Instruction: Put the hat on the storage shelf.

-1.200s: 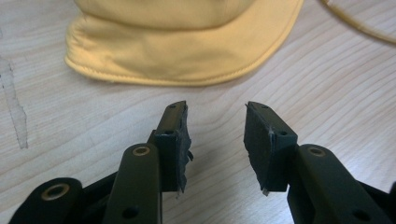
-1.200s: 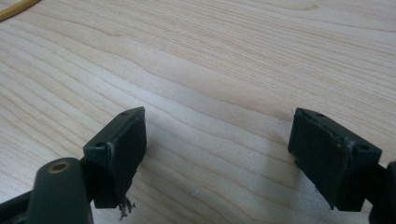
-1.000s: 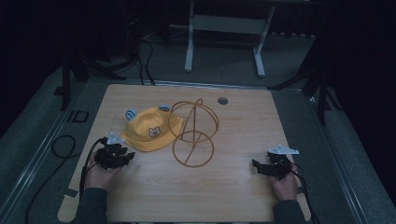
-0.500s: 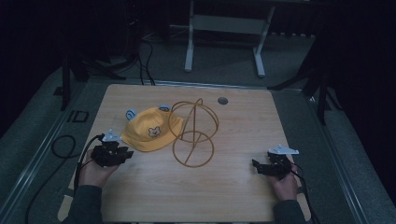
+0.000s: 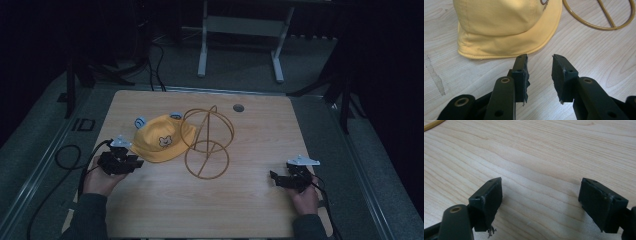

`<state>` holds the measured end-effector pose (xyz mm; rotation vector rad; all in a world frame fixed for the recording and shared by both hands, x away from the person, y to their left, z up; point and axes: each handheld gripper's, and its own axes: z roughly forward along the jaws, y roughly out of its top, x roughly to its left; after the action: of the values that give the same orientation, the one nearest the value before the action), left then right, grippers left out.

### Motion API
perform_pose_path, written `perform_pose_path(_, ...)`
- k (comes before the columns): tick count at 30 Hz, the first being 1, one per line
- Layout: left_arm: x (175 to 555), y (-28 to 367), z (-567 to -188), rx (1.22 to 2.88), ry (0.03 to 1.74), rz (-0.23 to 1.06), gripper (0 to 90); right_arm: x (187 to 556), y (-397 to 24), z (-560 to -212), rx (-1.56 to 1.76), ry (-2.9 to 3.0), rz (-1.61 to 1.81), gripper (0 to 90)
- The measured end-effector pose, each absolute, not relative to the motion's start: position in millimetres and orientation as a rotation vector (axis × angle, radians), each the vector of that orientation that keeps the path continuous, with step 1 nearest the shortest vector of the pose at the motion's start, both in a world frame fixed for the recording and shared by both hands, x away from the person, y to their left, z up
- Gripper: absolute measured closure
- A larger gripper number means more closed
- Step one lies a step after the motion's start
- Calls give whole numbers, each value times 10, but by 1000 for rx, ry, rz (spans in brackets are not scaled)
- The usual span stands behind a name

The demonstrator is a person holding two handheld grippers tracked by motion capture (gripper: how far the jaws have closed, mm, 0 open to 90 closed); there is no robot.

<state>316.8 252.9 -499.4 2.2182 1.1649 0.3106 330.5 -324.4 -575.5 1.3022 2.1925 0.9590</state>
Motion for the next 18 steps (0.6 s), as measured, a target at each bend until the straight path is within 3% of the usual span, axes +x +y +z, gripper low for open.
perform_pose_path(18,3269,2690,-4828,2245,1125,294,621,3305,-3244,-5755,1302,2192,959,193)
